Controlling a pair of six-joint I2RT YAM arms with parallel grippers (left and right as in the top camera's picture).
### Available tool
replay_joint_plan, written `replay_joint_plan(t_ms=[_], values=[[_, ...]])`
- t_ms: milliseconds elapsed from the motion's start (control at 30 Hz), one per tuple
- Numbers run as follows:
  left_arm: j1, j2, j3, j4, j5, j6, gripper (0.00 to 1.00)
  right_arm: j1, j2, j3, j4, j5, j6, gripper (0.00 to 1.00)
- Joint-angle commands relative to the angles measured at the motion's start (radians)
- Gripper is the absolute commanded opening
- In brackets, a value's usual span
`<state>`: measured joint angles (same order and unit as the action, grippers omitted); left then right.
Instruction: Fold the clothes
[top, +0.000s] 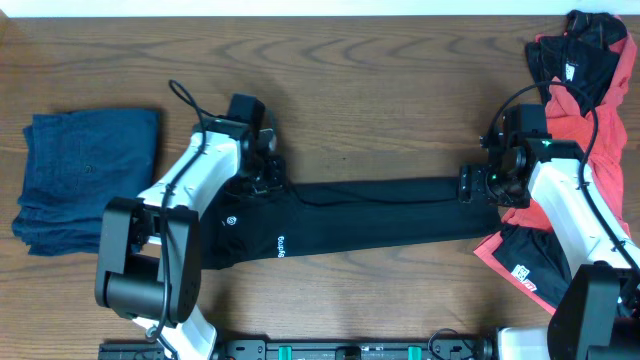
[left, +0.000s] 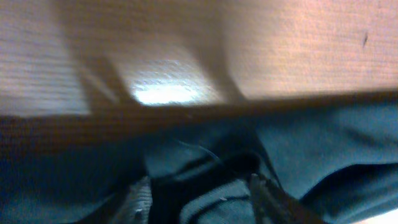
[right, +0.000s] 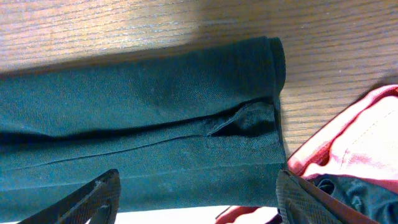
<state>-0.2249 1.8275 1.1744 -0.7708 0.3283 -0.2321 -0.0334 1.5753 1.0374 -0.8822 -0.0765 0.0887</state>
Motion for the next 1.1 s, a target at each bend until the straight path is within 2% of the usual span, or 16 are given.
replay_joint_plan(t_ms=[0, 200, 267, 367, 467, 600, 700, 867, 933, 967, 1033, 1067], values=[[-0.027, 0.000, 0.013, -0.042, 0.001, 0.002, 0.49, -0.005, -0.010, 0.000, -0.001, -0.009, -0.028, 0.78], [-0.043, 0.000, 0.013, -0.167, 0.001, 0.002, 0.40, -0.006, -0.010, 0.000, 0.000, -0.006, -0.039, 0.78], [-0.043, 0.000, 0.013, -0.189, 0.000, 0.003, 0.28, -0.006, -0.010, 0.000, 0.000, -0.006, -0.039, 0.78], [-0.043, 0.000, 0.013, -0.201, -0.001, 0.014, 0.06, -0.006, -0.010, 0.000, -0.001, -0.005, -0.040, 0.78], [-0.043, 0.000, 0.013, -0.231, -0.001, 0.014, 0.06, -0.006, -0.010, 0.000, -0.001, -0.002, -0.042, 0.78], [-0.043, 0.000, 0.013, -0.350, -0.007, 0.034, 0.06, -0.006, -0.010, 0.000, -0.008, 0.030, -0.042, 0.78], [-0.043, 0.000, 0.013, -0.404, -0.067, 0.037, 0.06, -0.006, -0.010, 0.000, -0.010, 0.050, -0.040, 0.78], [-0.043, 0.000, 0.013, -0.400, -0.208, 0.016, 0.06, -0.006, -0.010, 0.000, -0.018, 0.052, -0.038, 0.78], [-0.043, 0.000, 0.013, -0.406, -0.214, 0.006, 0.07, -0.006, -0.010, 0.000, -0.023, 0.063, -0.037, 0.77], [-0.043, 0.000, 0.013, -0.418, -0.209, 0.005, 0.09, -0.006, -0.010, 0.000, -0.023, 0.073, -0.036, 0.78], [-0.043, 0.000, 0.013, -0.447, -0.206, 0.002, 0.30, -0.006, -0.010, 0.000, -0.016, 0.074, -0.034, 0.78], [-0.043, 0.000, 0.013, -0.459, -0.206, 0.002, 0.35, -0.006, -0.010, 0.000, -0.007, 0.065, -0.034, 0.78]])
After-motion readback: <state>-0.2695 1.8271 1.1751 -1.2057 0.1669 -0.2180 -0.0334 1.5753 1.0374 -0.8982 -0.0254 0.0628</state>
